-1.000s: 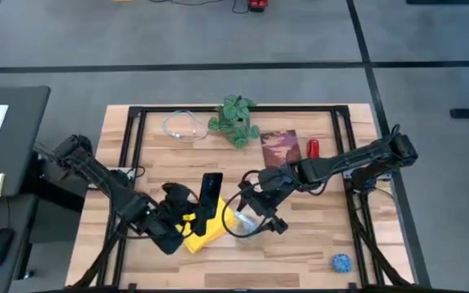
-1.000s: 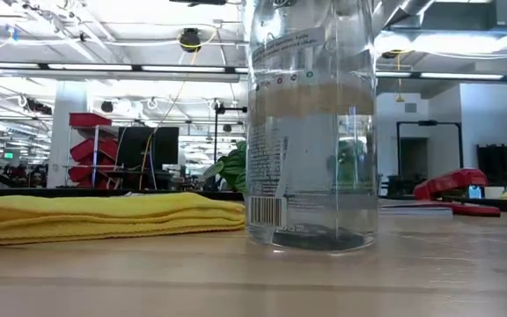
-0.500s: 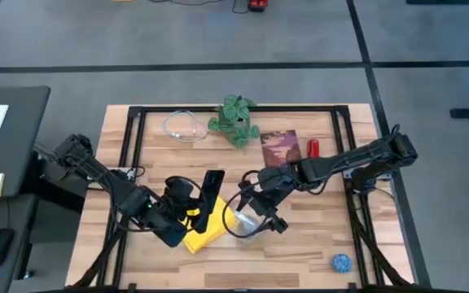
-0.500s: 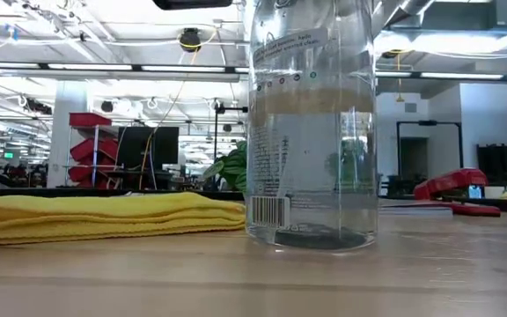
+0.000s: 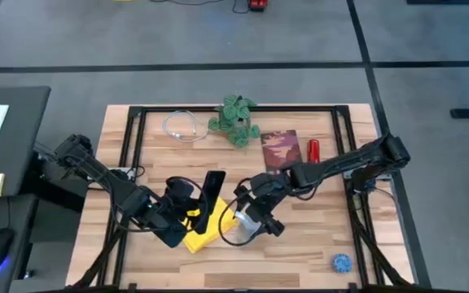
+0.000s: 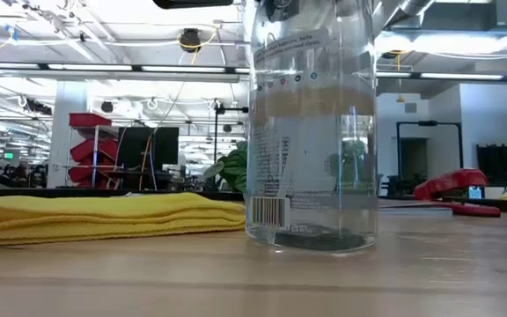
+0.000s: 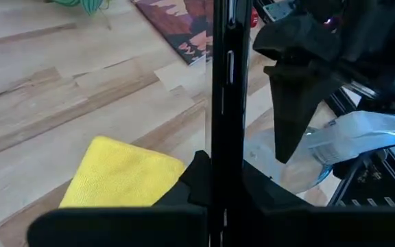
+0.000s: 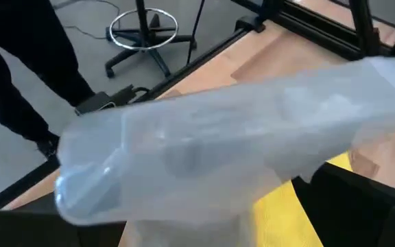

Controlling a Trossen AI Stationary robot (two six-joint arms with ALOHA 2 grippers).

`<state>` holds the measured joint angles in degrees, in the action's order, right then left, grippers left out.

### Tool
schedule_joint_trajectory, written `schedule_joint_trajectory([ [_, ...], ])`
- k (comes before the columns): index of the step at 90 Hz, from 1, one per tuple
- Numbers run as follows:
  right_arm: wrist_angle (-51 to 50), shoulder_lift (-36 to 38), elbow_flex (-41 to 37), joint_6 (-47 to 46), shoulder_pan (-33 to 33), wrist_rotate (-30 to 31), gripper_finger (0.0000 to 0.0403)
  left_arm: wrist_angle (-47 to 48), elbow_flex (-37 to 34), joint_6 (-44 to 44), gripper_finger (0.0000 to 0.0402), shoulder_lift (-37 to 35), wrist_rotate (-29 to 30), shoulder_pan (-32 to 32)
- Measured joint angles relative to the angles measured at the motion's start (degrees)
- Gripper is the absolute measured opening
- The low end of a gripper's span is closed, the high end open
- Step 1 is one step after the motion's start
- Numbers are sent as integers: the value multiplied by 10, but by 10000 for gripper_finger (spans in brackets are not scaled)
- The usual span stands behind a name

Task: Apply microfiber cloth
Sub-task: Spray the back of the black cellphone with the transparent spray bottle

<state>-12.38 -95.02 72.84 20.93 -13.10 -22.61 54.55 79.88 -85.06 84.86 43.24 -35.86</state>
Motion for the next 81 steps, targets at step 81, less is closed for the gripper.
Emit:
schedule_joint_trajectory([
  [81, 5, 11, 0, -21, -19, 26, 301, 0, 0, 15, 2, 0, -38, -1],
])
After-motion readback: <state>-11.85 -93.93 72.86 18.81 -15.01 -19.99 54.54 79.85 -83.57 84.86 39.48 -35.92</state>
